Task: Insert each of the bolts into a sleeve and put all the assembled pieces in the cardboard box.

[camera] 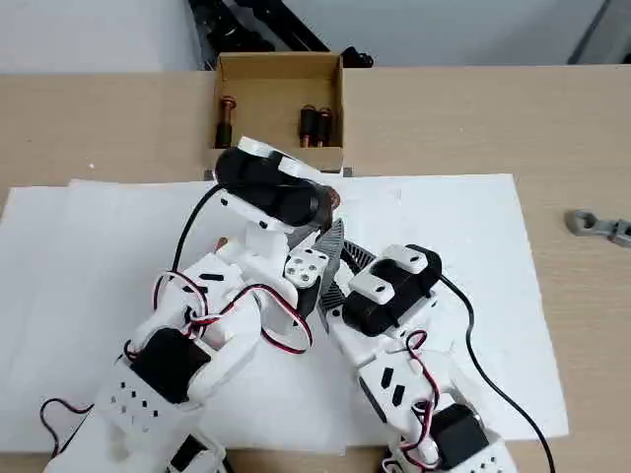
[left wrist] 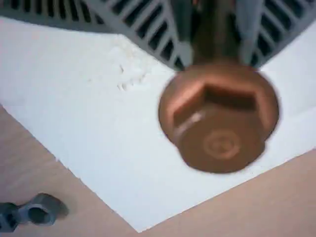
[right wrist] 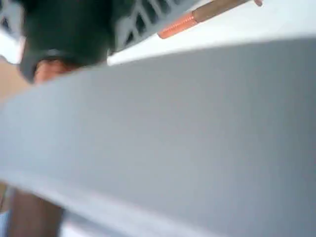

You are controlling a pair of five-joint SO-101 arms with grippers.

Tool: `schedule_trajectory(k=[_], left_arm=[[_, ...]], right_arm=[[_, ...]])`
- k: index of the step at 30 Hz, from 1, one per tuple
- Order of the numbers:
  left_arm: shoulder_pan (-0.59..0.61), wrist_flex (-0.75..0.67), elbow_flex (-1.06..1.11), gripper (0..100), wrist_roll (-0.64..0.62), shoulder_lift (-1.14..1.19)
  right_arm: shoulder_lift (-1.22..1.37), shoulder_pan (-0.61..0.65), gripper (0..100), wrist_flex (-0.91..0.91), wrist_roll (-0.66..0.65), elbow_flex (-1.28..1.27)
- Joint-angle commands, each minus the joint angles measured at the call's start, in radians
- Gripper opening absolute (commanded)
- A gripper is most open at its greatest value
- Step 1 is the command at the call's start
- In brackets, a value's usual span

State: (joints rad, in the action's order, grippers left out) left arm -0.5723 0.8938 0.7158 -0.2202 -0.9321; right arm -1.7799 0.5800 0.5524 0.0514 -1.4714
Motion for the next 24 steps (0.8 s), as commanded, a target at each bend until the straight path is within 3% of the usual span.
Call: schedule_trajectory(k=[1,24], left_arm=[[0.023,0.038,-0.073,0,-0.003,-0.006],[0.023,0.092,-0.202,0,0.003,0.003]], right_arm=[[-0.01,-0.001,0.4,-0.01,-0.003,0.04],[-0.01,-0.001,0.4,-0.085,-0.009,0.041]])
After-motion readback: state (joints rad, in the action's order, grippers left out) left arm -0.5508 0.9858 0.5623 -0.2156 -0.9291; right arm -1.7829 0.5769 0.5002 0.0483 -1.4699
